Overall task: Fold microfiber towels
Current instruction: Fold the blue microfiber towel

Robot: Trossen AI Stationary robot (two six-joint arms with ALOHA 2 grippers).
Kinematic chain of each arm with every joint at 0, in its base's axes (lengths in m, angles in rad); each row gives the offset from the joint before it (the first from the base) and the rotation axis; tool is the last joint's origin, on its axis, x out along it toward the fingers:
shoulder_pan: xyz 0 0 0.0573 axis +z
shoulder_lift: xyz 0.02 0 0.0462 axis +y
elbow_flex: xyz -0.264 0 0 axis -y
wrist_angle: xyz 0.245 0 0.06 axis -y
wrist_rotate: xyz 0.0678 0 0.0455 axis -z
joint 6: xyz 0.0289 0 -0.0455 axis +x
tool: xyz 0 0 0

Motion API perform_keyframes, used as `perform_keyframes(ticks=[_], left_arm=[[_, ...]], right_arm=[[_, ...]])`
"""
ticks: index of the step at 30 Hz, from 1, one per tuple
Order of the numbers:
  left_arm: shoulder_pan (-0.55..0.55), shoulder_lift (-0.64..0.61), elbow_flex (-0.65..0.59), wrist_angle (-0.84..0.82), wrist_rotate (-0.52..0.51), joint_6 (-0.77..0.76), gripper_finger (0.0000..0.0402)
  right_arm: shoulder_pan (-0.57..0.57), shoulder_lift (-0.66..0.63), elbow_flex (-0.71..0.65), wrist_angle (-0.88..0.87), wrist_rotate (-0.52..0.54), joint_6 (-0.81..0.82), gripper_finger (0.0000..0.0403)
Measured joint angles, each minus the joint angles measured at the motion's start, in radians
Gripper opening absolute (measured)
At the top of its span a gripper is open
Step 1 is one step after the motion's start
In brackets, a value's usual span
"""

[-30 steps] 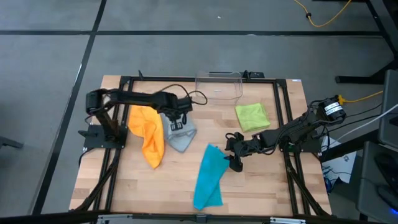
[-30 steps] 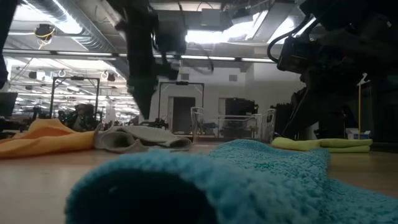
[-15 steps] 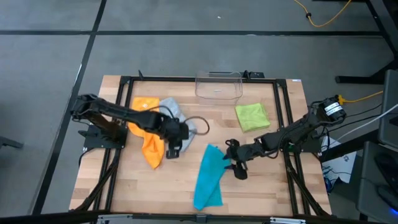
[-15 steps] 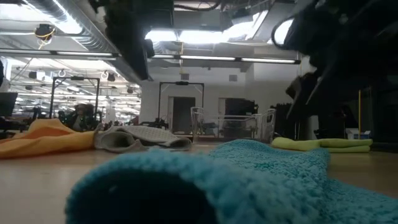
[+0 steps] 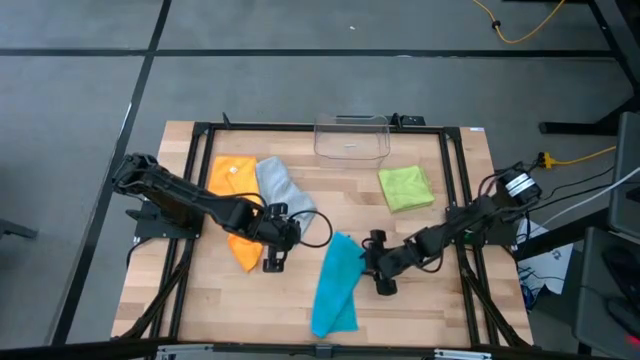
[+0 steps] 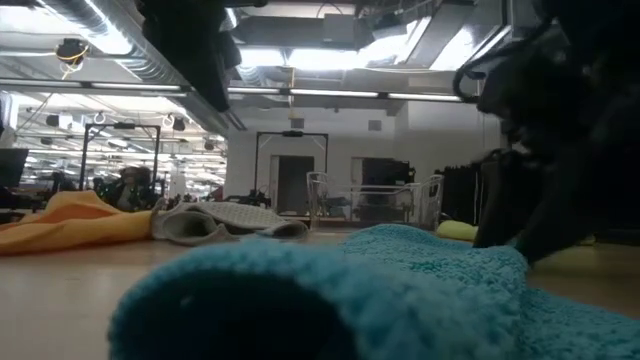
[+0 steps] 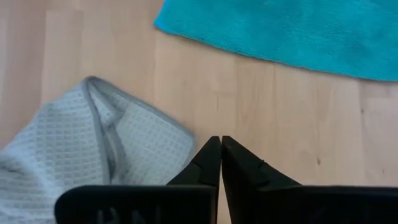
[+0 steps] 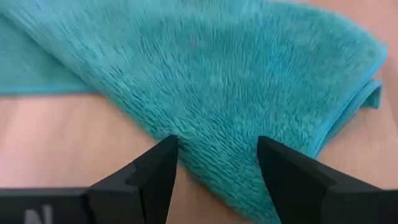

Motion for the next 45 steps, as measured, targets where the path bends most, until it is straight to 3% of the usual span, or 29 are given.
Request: perform_keyframes(ticks=[12, 21, 34, 39, 45], left_arm=[[-0.012, 0.000, 0.000, 0.000, -0.034, 0.000, 0.0013], [-0.011, 0.000, 0.000, 0.000, -0.034, 0.000, 0.0014], [-0.007, 0.000, 0.000, 0.000, -0.040, 0.000, 0.0014], [-0.007, 0.000, 0.000, 0.001, -0.041, 0.000, 0.0014], [-0.007, 0.000, 0.000, 0.006, -0.041, 0.000, 0.0014]], right_arm=[[0.000, 0.006, 0.002, 0.003, -0.019, -0.211, 0.0223], [0.000, -0.020, 0.000, 0.003, -0.166, -0.204, 0.0223], [0.000, -0.011, 0.004, -0.075, -0.060, -0.195, 0.0202], [-0.003, -0.006, -0.001, -0.020, -0.008, -0.144, 0.0163], [-0.005, -0.006, -0.001, -0.005, 0.060, 0.059, 0.0057]])
